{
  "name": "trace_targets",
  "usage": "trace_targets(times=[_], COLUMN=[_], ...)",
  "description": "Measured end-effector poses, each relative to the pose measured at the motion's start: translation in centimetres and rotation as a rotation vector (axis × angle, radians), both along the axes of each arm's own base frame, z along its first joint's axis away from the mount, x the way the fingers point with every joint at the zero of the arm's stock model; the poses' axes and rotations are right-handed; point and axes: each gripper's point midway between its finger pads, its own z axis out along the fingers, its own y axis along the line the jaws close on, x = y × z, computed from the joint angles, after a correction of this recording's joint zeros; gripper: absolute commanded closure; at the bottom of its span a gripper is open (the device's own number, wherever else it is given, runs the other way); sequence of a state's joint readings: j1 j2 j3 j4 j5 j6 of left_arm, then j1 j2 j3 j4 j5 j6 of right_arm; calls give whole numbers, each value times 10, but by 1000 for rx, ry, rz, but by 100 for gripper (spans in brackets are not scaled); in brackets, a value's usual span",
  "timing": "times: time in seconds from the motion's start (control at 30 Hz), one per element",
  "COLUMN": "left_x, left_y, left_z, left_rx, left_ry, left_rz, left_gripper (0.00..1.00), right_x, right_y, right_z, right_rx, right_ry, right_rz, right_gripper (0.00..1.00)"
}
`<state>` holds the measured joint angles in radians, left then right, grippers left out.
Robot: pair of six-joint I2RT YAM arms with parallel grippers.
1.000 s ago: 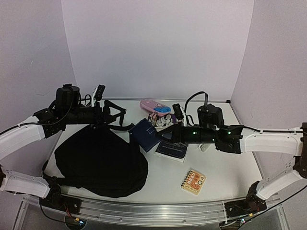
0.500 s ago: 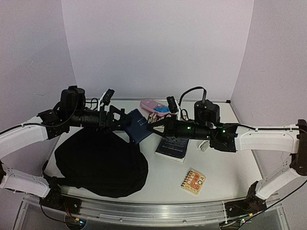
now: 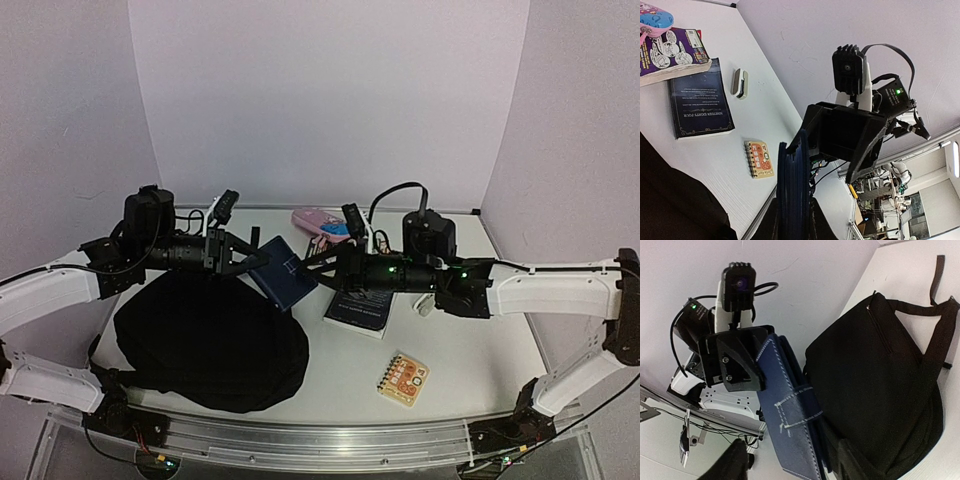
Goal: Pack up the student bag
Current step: Pick up the book from the center of the board.
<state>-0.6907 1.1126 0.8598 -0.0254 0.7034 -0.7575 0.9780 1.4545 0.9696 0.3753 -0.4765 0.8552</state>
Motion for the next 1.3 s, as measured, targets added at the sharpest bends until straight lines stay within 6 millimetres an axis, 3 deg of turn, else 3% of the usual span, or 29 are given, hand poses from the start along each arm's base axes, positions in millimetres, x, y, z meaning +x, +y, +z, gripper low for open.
trace_targets(times=[0.2,0.37,0.57,0.67,0.8,0.83,0.97,1.0,1.07,1.17,1.3], left_x=[-11,-27,-43,-45,-43,-43,-30,-24,-5,34,110], left_y=[-1,-2,-5,-6,-7,-7,-7,-7,-4,10,66], left_z=[1,3,4,2,-4,-4,-9,-12,-21,-41,-81], left_rx=[-8,-24,-29,-23,-9,-8,31,53,127,256,453], left_ry=[-13,-28,-33,-28,-11,-13,-43,-46,-57,-35,31], left_rz=[-62,-158,-250,-261,-259,-259,-193,-164,-65,101,393], left_gripper=[100,100,100,100,97,89,25,17,8,5,1], right_x=[-11,-15,-19,-22,-27,-28,-17,-13,-1,36,75], right_y=[5,9,17,22,24,24,20,17,7,-24,-57], right_z=[7,14,1,-7,-4,-4,-2,-2,0,-1,-11], right_rx=[-38,-70,-104,-114,-100,-102,-115,-123,-136,-181,-263], right_ry=[-59,-112,-115,-102,-110,-106,-119,-123,-127,-118,-107], right_rz=[88,142,203,240,269,269,207,176,107,-57,-243], right_gripper=[18,22,49,72,98,99,100,100,100,100,100])
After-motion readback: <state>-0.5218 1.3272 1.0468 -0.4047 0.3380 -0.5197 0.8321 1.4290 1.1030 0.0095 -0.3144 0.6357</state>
